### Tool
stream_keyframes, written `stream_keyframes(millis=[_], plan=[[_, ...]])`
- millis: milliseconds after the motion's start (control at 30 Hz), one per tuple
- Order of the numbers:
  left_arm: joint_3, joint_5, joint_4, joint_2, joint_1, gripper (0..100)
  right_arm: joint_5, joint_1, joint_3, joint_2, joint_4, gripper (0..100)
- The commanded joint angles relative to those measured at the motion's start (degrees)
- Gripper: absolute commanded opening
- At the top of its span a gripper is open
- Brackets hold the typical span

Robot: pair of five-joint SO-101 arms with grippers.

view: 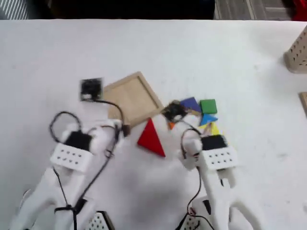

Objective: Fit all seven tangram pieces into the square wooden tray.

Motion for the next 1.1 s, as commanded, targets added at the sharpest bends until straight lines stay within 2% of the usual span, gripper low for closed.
stream_keyframes(millis=[0,100,200,333,533,733,867,1067], plan=[[-2.0,7.2,0.4,0.1,12.9,33,-2.0,10.4,4.0,-2.9,-5.8,13.4],[-1.8,12.0,-1.7,0.4,17.2,39,-2.3,13.1,4.9,-3.0,-6.7,13.4],[-2.0,12.6,-3.7,5.4,17.4,38,-2.1,13.5,5.1,-2.9,-6.7,13.4],[-4.2,12.7,-8.4,19.9,17.5,38,-2.0,13.3,5.1,-2.9,-6.7,13.4],[-16.0,13.1,-7.5,38.5,15.2,37,-1.9,13.2,5.1,-2.9,-6.7,13.4],[-24.3,13.1,-1.5,45.1,14.5,36,-1.9,13.2,5.2,-2.8,-6.7,13.4],[-27.5,15.9,-1.1,47.4,11.5,37,-1.9,13.2,5.3,-2.8,-6.7,13.4],[-28.5,15.5,-1.1,48.4,11.0,36,-1.9,13.2,5.3,-2.8,-6.7,13.3]])
